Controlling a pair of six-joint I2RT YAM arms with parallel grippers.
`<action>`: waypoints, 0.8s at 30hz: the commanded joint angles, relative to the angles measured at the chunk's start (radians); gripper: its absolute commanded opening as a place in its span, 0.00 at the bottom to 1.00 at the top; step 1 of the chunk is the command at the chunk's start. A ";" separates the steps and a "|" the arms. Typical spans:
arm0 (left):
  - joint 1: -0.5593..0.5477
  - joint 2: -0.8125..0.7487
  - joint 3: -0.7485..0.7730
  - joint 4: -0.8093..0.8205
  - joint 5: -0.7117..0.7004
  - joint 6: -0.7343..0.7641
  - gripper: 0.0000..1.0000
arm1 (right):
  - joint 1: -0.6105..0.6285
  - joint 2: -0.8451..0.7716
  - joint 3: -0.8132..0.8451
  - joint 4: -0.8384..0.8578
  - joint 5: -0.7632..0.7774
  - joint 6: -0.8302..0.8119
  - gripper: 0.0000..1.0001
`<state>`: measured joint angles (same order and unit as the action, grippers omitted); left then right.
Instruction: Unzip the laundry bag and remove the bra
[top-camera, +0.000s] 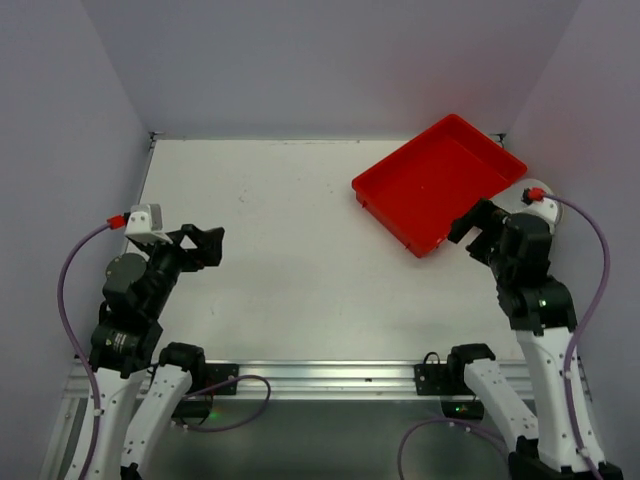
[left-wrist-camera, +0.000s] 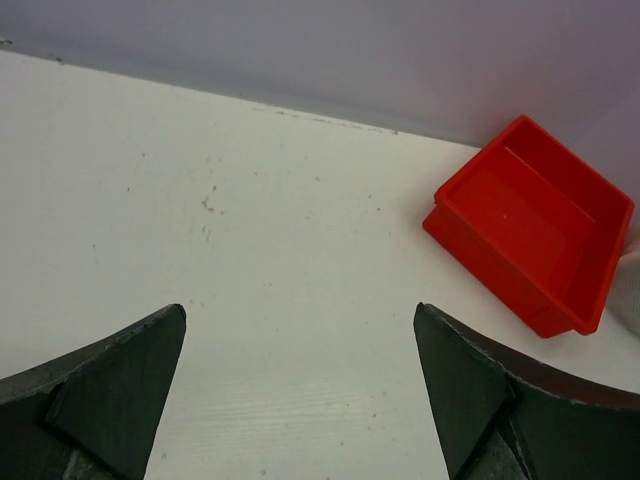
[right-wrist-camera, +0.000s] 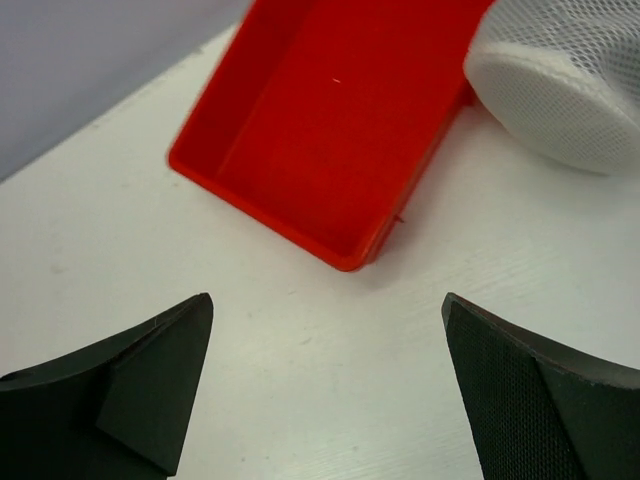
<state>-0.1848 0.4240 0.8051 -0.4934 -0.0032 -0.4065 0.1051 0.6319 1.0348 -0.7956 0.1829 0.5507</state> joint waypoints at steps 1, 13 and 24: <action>-0.004 -0.002 -0.035 0.101 0.028 0.032 1.00 | -0.016 0.148 0.001 0.114 0.219 -0.007 0.99; -0.047 -0.022 -0.202 0.216 -0.046 0.109 1.00 | -0.237 0.713 0.117 0.269 0.355 -0.129 0.99; -0.073 -0.057 -0.207 0.205 -0.118 0.121 1.00 | -0.268 0.777 0.096 0.407 0.412 -0.199 0.99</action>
<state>-0.2462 0.3733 0.5911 -0.3515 -0.0906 -0.3122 -0.1596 1.4555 1.1297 -0.5003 0.5343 0.3855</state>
